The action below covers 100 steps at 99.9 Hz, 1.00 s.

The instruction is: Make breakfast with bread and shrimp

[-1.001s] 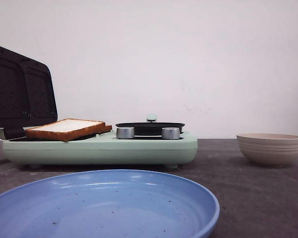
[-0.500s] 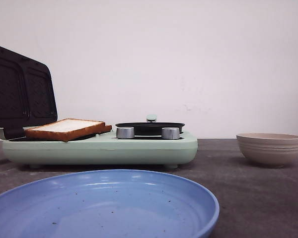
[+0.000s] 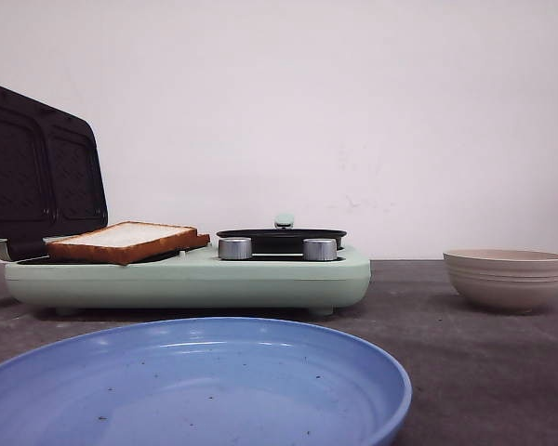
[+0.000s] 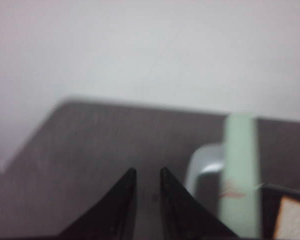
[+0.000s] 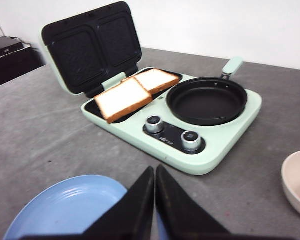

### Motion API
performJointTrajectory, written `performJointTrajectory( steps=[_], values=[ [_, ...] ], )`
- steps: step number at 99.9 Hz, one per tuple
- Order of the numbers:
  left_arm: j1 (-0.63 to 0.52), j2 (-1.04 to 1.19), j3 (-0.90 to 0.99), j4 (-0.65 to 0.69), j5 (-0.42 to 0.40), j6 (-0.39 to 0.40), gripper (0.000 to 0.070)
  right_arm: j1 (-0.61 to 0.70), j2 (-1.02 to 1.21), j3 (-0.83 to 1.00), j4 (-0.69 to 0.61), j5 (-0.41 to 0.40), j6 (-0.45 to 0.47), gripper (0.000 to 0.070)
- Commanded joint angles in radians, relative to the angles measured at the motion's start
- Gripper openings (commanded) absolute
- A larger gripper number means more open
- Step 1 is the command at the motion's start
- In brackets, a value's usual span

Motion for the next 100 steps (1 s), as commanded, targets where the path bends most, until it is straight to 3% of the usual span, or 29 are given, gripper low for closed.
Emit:
performJointTrajectory(
  steps=[1, 6, 17, 22, 37, 66, 100],
  values=[
    [0.059, 0.023, 0.038, -0.013, 0.105, -0.112, 0.0041, 0.005, 0.004, 0.014, -0.004, -0.002, 0.017, 0.0000],
    [0.104, 0.039, 0.038, -0.033, 0.196, -0.161, 0.0100, 0.005, 0.004, 0.014, -0.010, -0.001, 0.017, 0.0000],
    [0.177, 0.079, 0.038, -0.065, 0.359, -0.321, 0.0370, 0.005, 0.004, 0.014, -0.010, -0.001, 0.017, 0.0000],
    [0.198, 0.100, 0.038, -0.079, 0.425, -0.374, 0.0435, 0.005, 0.004, 0.014, -0.010, -0.001, 0.017, 0.0000],
    [0.226, 0.153, 0.038, -0.146, 0.566, -0.410, 0.0434, 0.005, 0.005, 0.014, -0.011, -0.001, 0.017, 0.0000],
    [0.208, 0.220, 0.038, -0.253, 0.574, -0.415, 0.0434, 0.005, 0.005, 0.014, -0.019, -0.002, 0.026, 0.0000],
    [0.158, 0.242, 0.038, -0.200, 0.574, -0.443, 0.0428, 0.005, 0.005, 0.014, -0.027, -0.002, 0.035, 0.0000]
  ],
)
